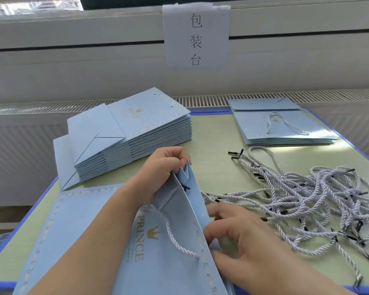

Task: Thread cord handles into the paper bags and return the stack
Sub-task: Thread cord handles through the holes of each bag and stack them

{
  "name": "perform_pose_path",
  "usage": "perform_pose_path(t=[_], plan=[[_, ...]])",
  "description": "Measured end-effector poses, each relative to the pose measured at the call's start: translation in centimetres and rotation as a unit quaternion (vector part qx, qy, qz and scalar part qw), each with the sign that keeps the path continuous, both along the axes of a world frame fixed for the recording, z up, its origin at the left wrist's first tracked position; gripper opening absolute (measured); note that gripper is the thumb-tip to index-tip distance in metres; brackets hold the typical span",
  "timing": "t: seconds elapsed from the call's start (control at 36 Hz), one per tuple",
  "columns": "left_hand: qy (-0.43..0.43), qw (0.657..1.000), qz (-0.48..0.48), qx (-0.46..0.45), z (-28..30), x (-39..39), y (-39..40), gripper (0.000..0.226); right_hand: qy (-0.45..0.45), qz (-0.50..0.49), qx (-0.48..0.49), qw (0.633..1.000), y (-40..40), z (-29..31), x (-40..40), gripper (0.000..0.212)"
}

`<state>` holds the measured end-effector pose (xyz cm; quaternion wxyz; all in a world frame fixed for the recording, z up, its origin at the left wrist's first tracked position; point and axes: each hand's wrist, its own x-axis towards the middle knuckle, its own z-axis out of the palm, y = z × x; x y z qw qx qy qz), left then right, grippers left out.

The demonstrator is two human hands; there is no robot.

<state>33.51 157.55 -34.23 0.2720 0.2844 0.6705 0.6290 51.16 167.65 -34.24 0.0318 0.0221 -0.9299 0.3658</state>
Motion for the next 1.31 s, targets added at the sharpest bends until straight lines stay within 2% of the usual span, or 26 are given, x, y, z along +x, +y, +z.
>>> perform_pose_path(t=[0.06,0.14,0.22,0.36,0.42,0.5,0.58,0.67,0.72,0.78,0.86,0.94,0.97,1.06,1.11,1.17,1.22,1.31], plan=[[0.004,1.0,0.0,-0.003,0.1,0.1,-0.1,0.017,0.037,-0.031,-0.021,0.999,-0.2,-0.5,0.3,0.033],[-0.008,1.0,0.001,0.003,0.2,0.0,-0.2,0.015,0.136,-0.058,-0.036,0.988,-0.2,-1.2,0.7,0.019],[-0.034,0.999,0.003,0.03,0.3,-0.2,-0.5,0.015,0.176,-0.037,-0.056,0.982,-0.1,-0.9,0.6,0.009],[-0.066,0.995,0.0,0.075,0.5,-0.2,-0.7,0.019,0.092,0.018,-0.149,0.984,0.3,1.2,0.0,0.019],[-0.067,0.995,-0.002,0.078,0.5,-0.2,-0.7,0.02,0.08,-0.011,-0.135,0.988,0.5,1.5,-0.4,0.029],[-0.058,0.996,-0.011,0.071,0.5,-0.3,-0.8,0.019,0.071,-0.091,-0.1,0.988,0.8,1.0,-1.7,0.026],[-0.064,0.994,-0.029,0.079,0.6,-0.1,-0.8,0.017,0.029,-0.062,-0.063,0.996,1.2,0.8,-3.5,0.055],[-0.072,0.992,-0.039,0.094,0.6,0.0,-0.9,0.016,-0.046,0.001,-0.147,0.988,1.5,1.4,-4.6,0.076],[-0.068,0.992,-0.041,0.097,0.6,0.0,-0.9,0.015,-0.094,0.009,-0.248,0.964,1.7,1.9,-4.7,0.073],[-0.063,0.993,-0.04,0.093,0.6,-0.1,-0.9,0.015,-0.119,0.01,-0.299,0.947,2.3,2.1,-4.5,0.064],[-0.065,0.994,-0.038,0.078,0.4,-0.2,-0.9,0.015,-0.091,-0.015,-0.322,0.942,3.4,2.7,-4.1,0.038],[-0.075,0.994,-0.038,0.074,0.3,-0.2,-0.8,0.016,-0.083,-0.035,-0.393,0.915,4.9,3.4,-3.5,0.025],[-0.074,0.994,-0.038,0.074,0.3,-0.2,-0.7,0.016,-0.091,-0.028,-0.424,0.901,5.5,3.6,-3.3,0.024],[-0.075,0.994,-0.039,0.072,0.3,-0.1,-0.6,0.018,-0.133,0.007,-0.509,0.85,7.8,4.1,-2.5,0.041],[-0.079,0.994,-0.042,0.07,0.3,-0.1,-0.7,0.017,-0.155,0.036,-0.532,0.832,8.8,4.2,-2.0,0.048],[-0.082,0.993,-0.042,0.068,0.3,0.0,-0.6,0.017,-0.162,0.032,-0.526,0.834,9.0,4.0,-1.7,0.049],[-0.081,0.994,-0.042,0.066,0.3,0.1,-0.6,0.016,-0.161,-0.001,-0.506,0.848,8.7,3.7,-1.6,0.04],[-0.076,0.994,-0.039,0.065,0.4,0.2,-0.7,0.014,-0.143,-0.041,-0.435,0.888,7.9,3.5,-1.6,0.028]])
